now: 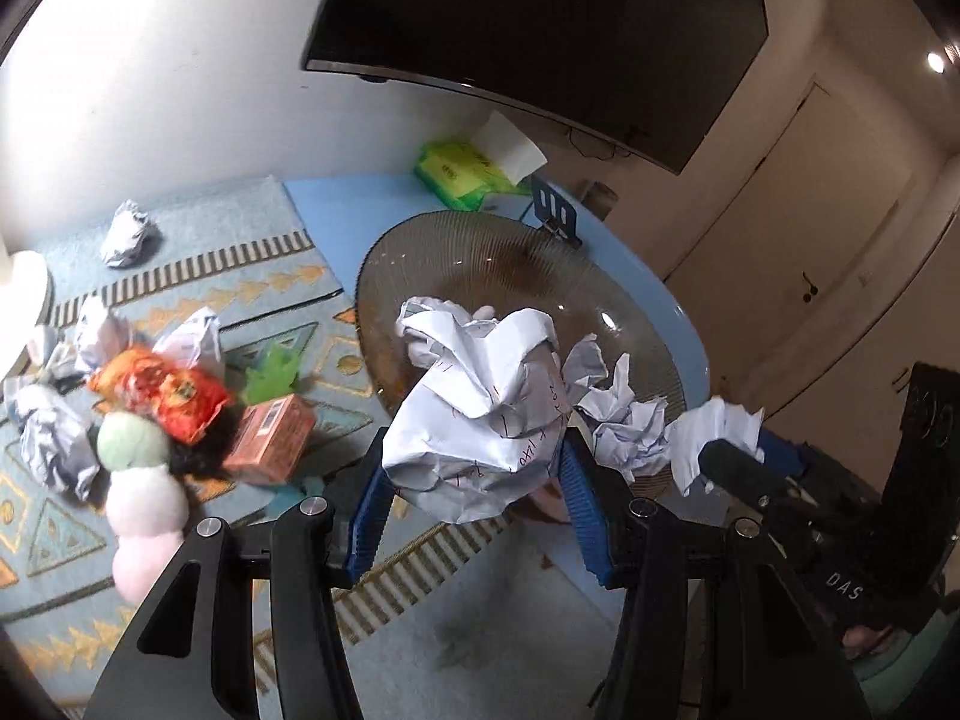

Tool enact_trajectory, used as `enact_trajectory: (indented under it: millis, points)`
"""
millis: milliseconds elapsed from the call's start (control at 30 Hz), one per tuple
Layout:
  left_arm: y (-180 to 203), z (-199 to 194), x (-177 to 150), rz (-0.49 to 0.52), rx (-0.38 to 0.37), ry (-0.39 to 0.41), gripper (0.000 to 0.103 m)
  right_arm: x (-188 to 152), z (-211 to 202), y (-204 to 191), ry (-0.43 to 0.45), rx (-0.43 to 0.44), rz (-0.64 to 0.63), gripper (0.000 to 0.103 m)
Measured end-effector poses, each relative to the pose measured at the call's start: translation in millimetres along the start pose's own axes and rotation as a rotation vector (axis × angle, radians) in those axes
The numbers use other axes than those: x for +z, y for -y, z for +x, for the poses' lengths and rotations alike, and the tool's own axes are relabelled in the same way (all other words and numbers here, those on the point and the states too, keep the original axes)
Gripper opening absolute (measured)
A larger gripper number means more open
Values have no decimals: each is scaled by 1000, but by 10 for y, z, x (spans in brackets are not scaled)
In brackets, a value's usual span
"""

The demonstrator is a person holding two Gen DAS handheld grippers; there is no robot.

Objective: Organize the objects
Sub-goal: 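Carry the paper ball into the brown bowl while the right tool carries another, then grasp a paper ball with the left tool while the right tool grasps the light blue plush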

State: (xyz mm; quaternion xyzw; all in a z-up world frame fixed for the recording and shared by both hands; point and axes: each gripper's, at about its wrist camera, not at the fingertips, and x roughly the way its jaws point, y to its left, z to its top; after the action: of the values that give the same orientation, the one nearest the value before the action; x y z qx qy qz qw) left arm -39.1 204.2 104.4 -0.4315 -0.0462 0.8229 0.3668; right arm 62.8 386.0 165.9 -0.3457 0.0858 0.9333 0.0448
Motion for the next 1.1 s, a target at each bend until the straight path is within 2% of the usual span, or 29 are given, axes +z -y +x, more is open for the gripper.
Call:
enact_trajectory:
  millis: [100, 200, 433, 533, 567, 600, 633, 700, 800, 933, 1100]
  points:
    - [125, 156, 124, 30, -9, 5, 50, 150, 103, 89, 5, -68, 35, 52]
    - [191, 313, 217, 48, 10, 6, 50, 205, 245, 181, -28, -109, 88, 52]
    - [147, 534, 352, -16, -16, 28, 51, 219, 367, 308, -78, -145, 88, 52]
    - [81, 578, 407, -75, 26, 26, 57, 268, 428, 324, -85, -164, 88, 53]
    - [49, 573, 421, -101, 40, 19, 66, 287, 458, 337, -86, -171, 97, 54]
    - [9, 545, 425, -126, 42, 20, 75, 303, 478, 344, -87, -172, 109, 58]
    - [-33, 496, 423, -148, 37, 33, 79, 318, 498, 346, -90, -175, 118, 64]
    - [-103, 338, 392, -171, 28, 73, 91, 335, 491, 337, -84, -177, 129, 70]
    - [-145, 119, 371, -169, 26, 132, 101, 325, 427, 310, -60, -177, 138, 79]
    - [-124, -140, 324, -147, 10, 165, 101, 264, 291, 296, -34, -171, 156, 80]
    - [-193, -403, 142, -146, 56, 163, 102, 124, 85, 326, -22, -153, 214, 83]
